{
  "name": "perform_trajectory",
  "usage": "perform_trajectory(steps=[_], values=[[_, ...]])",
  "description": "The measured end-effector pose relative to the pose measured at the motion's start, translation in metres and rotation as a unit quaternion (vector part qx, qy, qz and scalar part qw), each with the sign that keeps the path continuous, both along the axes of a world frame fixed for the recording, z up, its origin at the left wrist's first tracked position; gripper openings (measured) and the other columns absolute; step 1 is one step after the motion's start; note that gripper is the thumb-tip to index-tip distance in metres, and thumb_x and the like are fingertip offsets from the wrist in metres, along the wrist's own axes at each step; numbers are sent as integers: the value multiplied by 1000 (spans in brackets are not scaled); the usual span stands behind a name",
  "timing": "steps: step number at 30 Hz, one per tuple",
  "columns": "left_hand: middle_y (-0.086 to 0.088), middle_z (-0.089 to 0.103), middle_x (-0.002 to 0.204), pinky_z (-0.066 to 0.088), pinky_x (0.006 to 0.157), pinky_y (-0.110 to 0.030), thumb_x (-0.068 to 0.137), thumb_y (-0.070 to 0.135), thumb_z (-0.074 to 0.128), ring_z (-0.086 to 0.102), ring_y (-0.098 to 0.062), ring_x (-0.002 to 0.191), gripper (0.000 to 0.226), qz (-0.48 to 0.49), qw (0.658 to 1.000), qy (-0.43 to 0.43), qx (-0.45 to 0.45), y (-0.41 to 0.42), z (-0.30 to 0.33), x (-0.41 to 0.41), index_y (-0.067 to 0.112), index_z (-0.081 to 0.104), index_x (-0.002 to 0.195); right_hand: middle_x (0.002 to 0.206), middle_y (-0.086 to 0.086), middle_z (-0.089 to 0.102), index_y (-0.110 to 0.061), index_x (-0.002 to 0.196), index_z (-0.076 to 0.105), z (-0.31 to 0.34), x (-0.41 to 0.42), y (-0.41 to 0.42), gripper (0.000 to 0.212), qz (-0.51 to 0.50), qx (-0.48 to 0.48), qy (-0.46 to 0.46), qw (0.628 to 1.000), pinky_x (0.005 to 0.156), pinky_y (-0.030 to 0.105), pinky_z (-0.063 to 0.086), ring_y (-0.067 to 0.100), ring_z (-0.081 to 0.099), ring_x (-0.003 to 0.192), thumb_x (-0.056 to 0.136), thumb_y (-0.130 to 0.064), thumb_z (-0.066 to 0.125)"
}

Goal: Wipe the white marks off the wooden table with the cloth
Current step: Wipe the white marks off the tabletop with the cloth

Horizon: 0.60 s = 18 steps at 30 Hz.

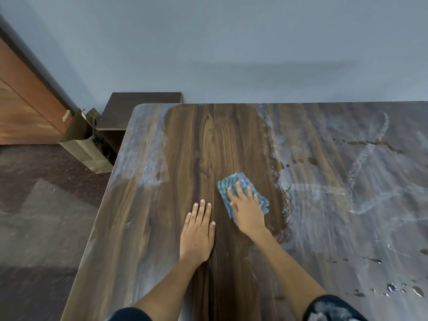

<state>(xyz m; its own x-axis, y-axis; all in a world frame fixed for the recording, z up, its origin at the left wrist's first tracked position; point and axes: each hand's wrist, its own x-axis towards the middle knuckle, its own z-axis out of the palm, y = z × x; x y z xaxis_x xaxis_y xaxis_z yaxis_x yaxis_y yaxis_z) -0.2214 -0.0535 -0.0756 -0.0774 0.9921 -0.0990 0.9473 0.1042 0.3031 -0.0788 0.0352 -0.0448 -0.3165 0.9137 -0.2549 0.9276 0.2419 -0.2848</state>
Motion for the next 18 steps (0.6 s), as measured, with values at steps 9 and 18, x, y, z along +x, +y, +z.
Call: perform_trajectory(steps=[9, 18], values=[[10, -18, 152, -14, 113, -25, 99, 40, 9, -25, -8, 138, 51, -9, 1000, 2, -5, -12, 0, -4, 28, -15, 142, 154, -19, -13, -41, 148, 5, -10, 61, -76, 48, 24, -12, -35, 999, 118, 32, -1, 14, -11, 146, 103, -33, 20], [14, -13, 152, -13, 112, -23, 94, 49, 14, -19, -5, 140, 59, -29, 1000, 2, 6, 6, -2, -17, 31, -6, 146, 160, -3, 4, -28, 150, 16, -2, -24, 59, 47, -39, 14, -22, 999, 119, 43, 12, 26, 4, 147, 104, -23, 23]])
